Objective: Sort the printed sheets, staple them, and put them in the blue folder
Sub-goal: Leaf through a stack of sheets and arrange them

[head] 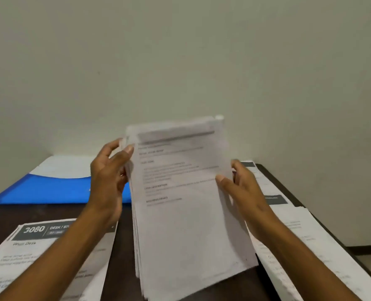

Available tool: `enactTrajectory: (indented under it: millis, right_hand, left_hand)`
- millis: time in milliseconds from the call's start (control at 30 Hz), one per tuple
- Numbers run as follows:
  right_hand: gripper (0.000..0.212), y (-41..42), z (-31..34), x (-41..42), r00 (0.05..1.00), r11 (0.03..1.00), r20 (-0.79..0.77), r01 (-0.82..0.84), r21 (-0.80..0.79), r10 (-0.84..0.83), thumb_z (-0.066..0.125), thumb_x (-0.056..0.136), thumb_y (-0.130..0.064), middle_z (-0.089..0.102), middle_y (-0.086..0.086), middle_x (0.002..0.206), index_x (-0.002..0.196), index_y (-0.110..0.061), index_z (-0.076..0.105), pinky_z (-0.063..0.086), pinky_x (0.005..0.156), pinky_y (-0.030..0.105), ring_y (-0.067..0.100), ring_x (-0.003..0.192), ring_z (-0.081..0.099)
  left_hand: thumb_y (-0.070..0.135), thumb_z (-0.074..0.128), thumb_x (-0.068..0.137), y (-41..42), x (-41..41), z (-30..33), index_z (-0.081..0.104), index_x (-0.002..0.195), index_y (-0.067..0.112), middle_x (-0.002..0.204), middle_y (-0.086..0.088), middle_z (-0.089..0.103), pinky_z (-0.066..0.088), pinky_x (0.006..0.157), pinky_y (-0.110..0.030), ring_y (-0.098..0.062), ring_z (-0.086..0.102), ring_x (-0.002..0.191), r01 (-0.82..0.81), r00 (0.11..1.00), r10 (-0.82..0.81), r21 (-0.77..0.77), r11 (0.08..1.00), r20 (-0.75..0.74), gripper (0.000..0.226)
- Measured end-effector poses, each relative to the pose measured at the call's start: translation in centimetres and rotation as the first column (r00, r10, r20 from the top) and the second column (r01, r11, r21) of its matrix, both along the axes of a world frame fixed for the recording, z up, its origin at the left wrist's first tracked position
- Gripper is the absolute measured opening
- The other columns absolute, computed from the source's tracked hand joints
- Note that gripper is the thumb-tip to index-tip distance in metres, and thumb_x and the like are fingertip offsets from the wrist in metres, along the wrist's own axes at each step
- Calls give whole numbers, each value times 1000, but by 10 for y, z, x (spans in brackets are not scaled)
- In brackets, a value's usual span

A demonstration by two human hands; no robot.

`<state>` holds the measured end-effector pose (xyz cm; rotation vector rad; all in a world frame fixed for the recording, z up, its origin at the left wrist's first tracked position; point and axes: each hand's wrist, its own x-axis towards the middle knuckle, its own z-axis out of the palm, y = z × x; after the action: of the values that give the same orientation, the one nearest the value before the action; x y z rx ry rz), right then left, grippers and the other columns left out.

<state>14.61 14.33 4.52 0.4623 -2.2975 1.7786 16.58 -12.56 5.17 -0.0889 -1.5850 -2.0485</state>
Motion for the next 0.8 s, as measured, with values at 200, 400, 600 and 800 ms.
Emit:
enactTrajectory:
  millis: [200, 400, 600, 800]
  right_hand:
    - [19, 8, 23, 31, 981, 977, -158, 82, -195, -114, 55, 108, -31, 73, -13, 118, 127, -28, 56, 64, 90, 36, 10, 107, 73]
    - [29, -10, -40, 61, 996, 973, 37, 92, -210, -86, 58, 100, -57, 69, -27, 121, 127, -62, 50, 61, 95, 41, 10, 114, 68]
    - [32, -11, -44, 68, 990, 975, -2, 138, -175, -140, 52, 90, -72, 61, -45, 116, 121, -73, 42, 57, 73, 17, -4, 106, 67]
    - [32, -15, -55, 72, 978, 974, -33, 201, -103, -205, 56, 104, -49, 59, -43, 117, 134, -51, 48, 49, 81, 12, -14, 109, 58]
  left_hand:
    - [60, 48, 101, 21, 41, 14, 59, 138, 39, 128, 14, 72, 59, 91, -38, -13, 72, 115, 63, 998, -62, -234, 970, 11, 43]
    - [79, 32, 98, 46, 69, -40, 54, 134, 53, 135, 10, 63, 59, 94, -45, -17, 64, 122, -26, 958, 78, -189, 982, 276, 49]
    - [90, 36, 87, 54, 84, -43, 50, 138, 57, 129, 13, 66, 56, 86, -33, -12, 65, 108, 46, 954, 4, -161, 986, 300, 63]
    - [47, 56, 103, 62, 84, -61, 53, 120, 55, 124, 16, 66, 52, 91, -37, -11, 64, 110, 59, 920, -11, -112, 992, 392, 19]
